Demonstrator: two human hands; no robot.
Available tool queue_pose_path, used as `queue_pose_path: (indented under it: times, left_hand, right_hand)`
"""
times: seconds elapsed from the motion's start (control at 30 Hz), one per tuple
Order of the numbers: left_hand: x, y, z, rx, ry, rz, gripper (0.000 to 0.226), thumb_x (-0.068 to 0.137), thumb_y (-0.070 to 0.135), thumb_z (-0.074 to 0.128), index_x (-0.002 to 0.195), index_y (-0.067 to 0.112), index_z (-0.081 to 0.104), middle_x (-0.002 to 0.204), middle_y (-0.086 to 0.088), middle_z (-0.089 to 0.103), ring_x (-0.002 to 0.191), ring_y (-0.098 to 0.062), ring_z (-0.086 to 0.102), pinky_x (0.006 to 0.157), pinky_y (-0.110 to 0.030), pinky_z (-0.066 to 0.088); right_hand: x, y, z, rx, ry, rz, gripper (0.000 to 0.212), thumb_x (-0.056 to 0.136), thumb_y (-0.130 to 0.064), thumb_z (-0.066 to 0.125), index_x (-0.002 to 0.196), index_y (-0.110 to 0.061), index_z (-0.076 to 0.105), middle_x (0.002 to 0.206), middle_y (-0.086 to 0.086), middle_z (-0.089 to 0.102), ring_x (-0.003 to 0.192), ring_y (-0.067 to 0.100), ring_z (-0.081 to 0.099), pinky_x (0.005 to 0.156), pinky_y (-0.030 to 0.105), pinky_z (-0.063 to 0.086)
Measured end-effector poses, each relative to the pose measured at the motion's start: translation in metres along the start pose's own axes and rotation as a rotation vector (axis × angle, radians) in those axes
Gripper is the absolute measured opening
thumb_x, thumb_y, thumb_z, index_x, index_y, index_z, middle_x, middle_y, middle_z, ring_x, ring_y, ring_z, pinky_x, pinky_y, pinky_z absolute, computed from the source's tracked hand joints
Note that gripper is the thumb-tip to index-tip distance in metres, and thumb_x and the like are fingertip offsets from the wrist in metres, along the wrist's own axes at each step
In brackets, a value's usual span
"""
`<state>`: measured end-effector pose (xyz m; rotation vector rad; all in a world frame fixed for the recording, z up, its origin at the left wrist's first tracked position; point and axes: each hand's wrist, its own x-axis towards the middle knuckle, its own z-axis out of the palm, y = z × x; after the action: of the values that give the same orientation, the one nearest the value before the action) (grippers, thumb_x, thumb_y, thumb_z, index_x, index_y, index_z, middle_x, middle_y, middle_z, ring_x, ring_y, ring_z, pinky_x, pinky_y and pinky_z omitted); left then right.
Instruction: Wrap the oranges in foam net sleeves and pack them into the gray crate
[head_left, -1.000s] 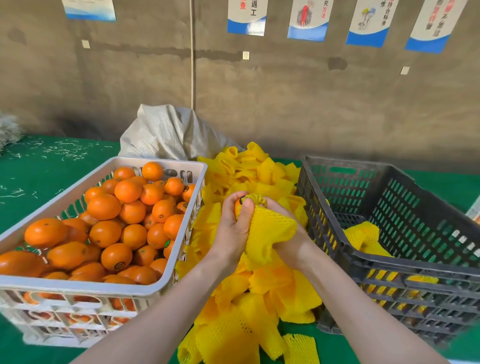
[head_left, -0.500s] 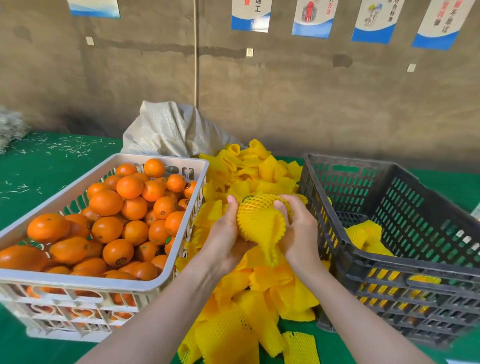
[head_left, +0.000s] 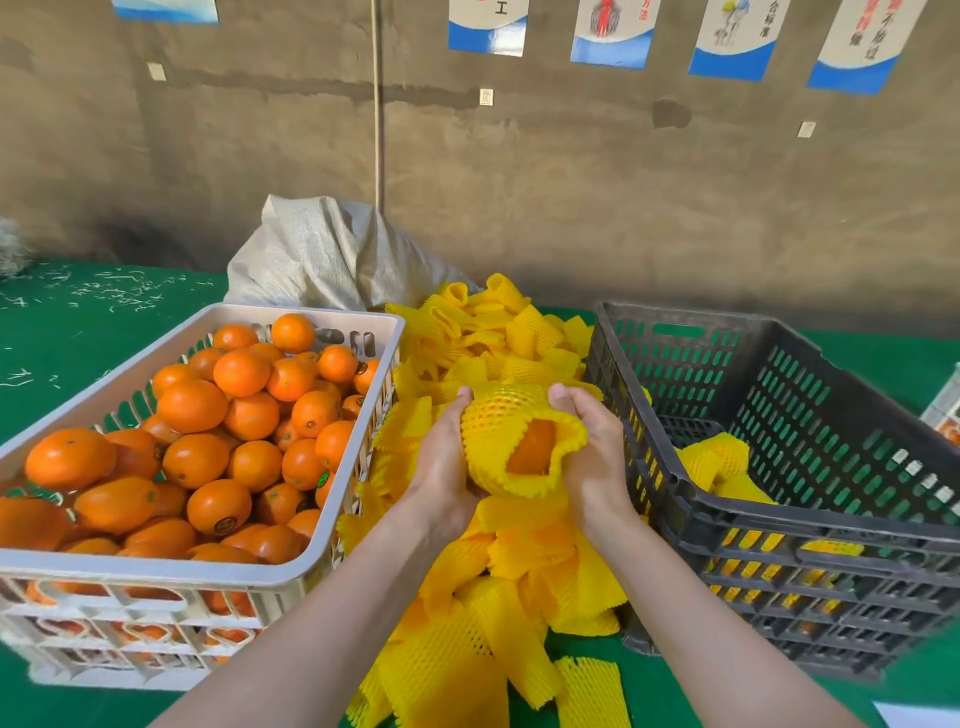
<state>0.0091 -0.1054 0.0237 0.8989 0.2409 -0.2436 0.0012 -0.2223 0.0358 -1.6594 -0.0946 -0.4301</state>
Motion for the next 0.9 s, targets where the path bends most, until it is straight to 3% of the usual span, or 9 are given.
queue_pose_path:
  times: [0.07, 0.17, 0.27, 0.33, 0.4, 0.53, 0.7, 0.8, 0.9]
  left_hand:
    - [0.001, 0.001, 0.0, 0.031, -0.025, 0.004, 0.049, 0.093, 0.047, 0.05, 0.132, 0.017, 0.052, 0.115, -0.013, 0.068, 0.102, -0.028, 0.064, 0.077, -0.038, 0.053]
    - [0.003, 0.002, 0.002, 0.127, 0.021, 0.07, 0.027, 0.094, 0.044, 0.051, 0.106, 0.022, 0.06, 0.093, -0.005, 0.072, 0.089, -0.022, 0.066, 0.072, -0.035, 0.053]
    - [0.006, 0.001, 0.001, 0.365, 0.182, 0.361, 0.042, 0.095, 0.042, 0.05, 0.065, 0.013, 0.051, 0.061, -0.005, 0.057, 0.063, -0.02, 0.055, 0.063, -0.033, 0.043]
    - [0.007, 0.0, -0.001, 0.542, 0.257, 0.628, 0.053, 0.096, 0.038, 0.051, 0.049, 0.018, 0.035, 0.043, 0.009, 0.037, 0.046, -0.008, 0.035, 0.051, -0.031, 0.028]
    - [0.008, 0.0, -0.002, 0.695, 0.307, 0.781, 0.056, 0.095, 0.035, 0.052, 0.047, 0.019, 0.031, 0.039, 0.009, 0.029, 0.041, -0.008, 0.026, 0.047, -0.029, 0.021]
    - [0.013, 0.001, -0.002, 0.664, 0.318, 0.766, 0.055, 0.095, 0.035, 0.052, 0.047, 0.017, 0.033, 0.041, 0.009, 0.03, 0.042, -0.007, 0.025, 0.045, -0.026, 0.022]
    - [0.015, 0.003, -0.004, 0.502, 0.19, 0.589, 0.053, 0.093, 0.042, 0.051, 0.051, 0.014, 0.036, 0.048, -0.001, 0.036, 0.05, -0.016, 0.034, 0.048, -0.027, 0.031]
    - [0.012, 0.003, -0.005, 0.616, 0.1, 0.737, 0.052, 0.089, 0.045, 0.048, 0.047, 0.017, 0.034, 0.042, 0.007, 0.036, 0.044, -0.007, 0.031, 0.045, -0.024, 0.028]
    - [0.009, 0.0, -0.004, 0.649, 0.032, 0.832, 0.048, 0.086, 0.046, 0.045, 0.05, 0.015, 0.038, 0.051, -0.007, 0.04, 0.052, -0.02, 0.033, 0.051, -0.039, 0.029]
  right_hand:
    - [0.004, -0.002, -0.001, 0.112, -0.026, 0.142, 0.038, 0.097, -0.023, 0.046, 0.079, 0.005, 0.063, 0.086, 0.024, 0.067, 0.082, 0.031, 0.065, 0.078, 0.045, 0.051]
    - [0.007, 0.005, 0.0, 0.366, -0.054, 0.343, 0.039, 0.096, -0.019, 0.048, 0.063, -0.02, 0.069, 0.072, -0.008, 0.072, 0.064, 0.007, 0.068, 0.066, 0.028, 0.054]
    - [0.002, 0.013, 0.004, 0.508, 0.005, 0.515, 0.03, 0.098, -0.024, 0.045, 0.072, -0.026, 0.062, 0.056, -0.009, 0.068, 0.055, 0.01, 0.065, 0.057, 0.031, 0.051]
    - [0.001, 0.016, 0.004, 0.584, 0.019, 0.598, 0.042, 0.098, -0.031, 0.045, 0.062, -0.022, 0.066, 0.053, -0.004, 0.067, 0.048, 0.014, 0.065, 0.054, 0.035, 0.049]
    - [0.0, 0.017, 0.006, 0.643, 0.012, 0.64, 0.051, 0.096, -0.04, 0.044, 0.058, -0.02, 0.071, 0.058, 0.002, 0.07, 0.054, 0.02, 0.066, 0.056, 0.038, 0.05]
    - [-0.001, 0.015, 0.009, 0.723, -0.109, 0.691, 0.054, 0.086, -0.064, 0.043, 0.094, -0.018, 0.071, 0.094, 0.01, 0.074, 0.079, 0.027, 0.071, 0.065, 0.038, 0.056]
    - [-0.001, 0.011, 0.006, 0.809, -0.19, 0.609, 0.031, 0.085, -0.04, 0.056, 0.085, -0.018, 0.077, 0.098, 0.01, 0.073, 0.082, 0.024, 0.071, 0.07, 0.034, 0.058]
    - [0.001, 0.012, 0.004, 0.874, -0.199, 0.594, 0.028, 0.081, -0.037, 0.058, 0.076, -0.019, 0.079, 0.091, 0.009, 0.073, 0.079, 0.024, 0.07, 0.073, 0.035, 0.058]
    - [0.003, 0.011, 0.004, 0.892, -0.221, 0.614, 0.029, 0.071, -0.039, 0.061, 0.076, -0.015, 0.078, 0.089, 0.01, 0.072, 0.079, 0.025, 0.069, 0.078, 0.036, 0.054]
